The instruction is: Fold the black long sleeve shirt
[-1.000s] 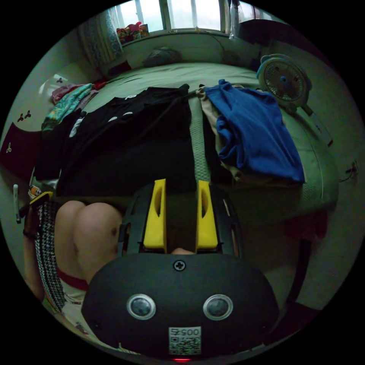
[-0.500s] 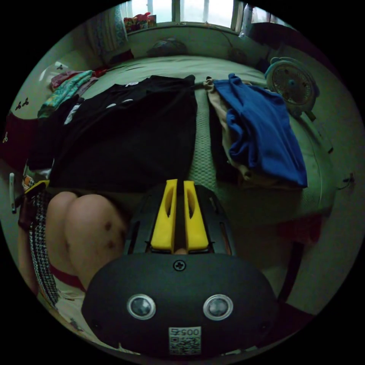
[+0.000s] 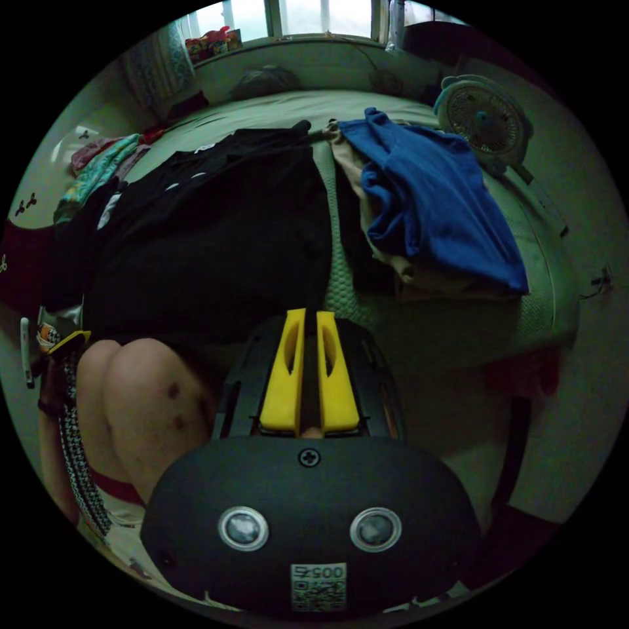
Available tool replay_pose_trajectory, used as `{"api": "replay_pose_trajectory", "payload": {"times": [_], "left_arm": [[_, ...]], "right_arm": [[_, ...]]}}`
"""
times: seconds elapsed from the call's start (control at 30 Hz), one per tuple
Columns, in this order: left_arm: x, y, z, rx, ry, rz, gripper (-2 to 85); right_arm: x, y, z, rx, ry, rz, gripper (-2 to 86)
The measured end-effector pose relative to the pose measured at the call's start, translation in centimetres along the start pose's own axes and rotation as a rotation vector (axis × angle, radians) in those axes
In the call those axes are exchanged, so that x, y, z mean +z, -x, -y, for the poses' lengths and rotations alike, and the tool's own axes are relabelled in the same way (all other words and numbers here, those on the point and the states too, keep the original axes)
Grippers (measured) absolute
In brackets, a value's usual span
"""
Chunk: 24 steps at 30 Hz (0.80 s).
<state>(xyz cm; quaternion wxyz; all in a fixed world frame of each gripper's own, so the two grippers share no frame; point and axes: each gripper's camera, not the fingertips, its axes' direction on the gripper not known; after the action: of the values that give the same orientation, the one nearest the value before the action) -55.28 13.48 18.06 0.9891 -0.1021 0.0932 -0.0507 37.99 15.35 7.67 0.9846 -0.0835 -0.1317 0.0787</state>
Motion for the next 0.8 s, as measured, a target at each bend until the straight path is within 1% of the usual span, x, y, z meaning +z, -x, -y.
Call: {"api": "replay_pose_trajectory", "payload": {"times": [0.17,0.3,0.37,0.8], "left_arm": [[-2.2,-0.6,-1.2,-0.009,0.007,0.023,8.6],[-4.7,-1.1,-2.3,-0.012,0.007,0.038,3.2],[-6.2,-1.4,-2.9,-0.004,-0.005,0.052,2.2],[-23.6,-1.9,-8.7,0.035,-0.232,0.006,0.7]], "right_arm": [[-1.4,-0.9,-0.9,0.027,-0.008,0.037,-0.8],[-2.6,-1.4,-1.5,0.033,-0.013,0.045,-0.9],[-4.1,-1.4,-2.0,0.024,-0.027,0.042,-0.9],[-18.2,-2.9,-6.4,-0.023,-0.205,0.093,-0.9]]}}
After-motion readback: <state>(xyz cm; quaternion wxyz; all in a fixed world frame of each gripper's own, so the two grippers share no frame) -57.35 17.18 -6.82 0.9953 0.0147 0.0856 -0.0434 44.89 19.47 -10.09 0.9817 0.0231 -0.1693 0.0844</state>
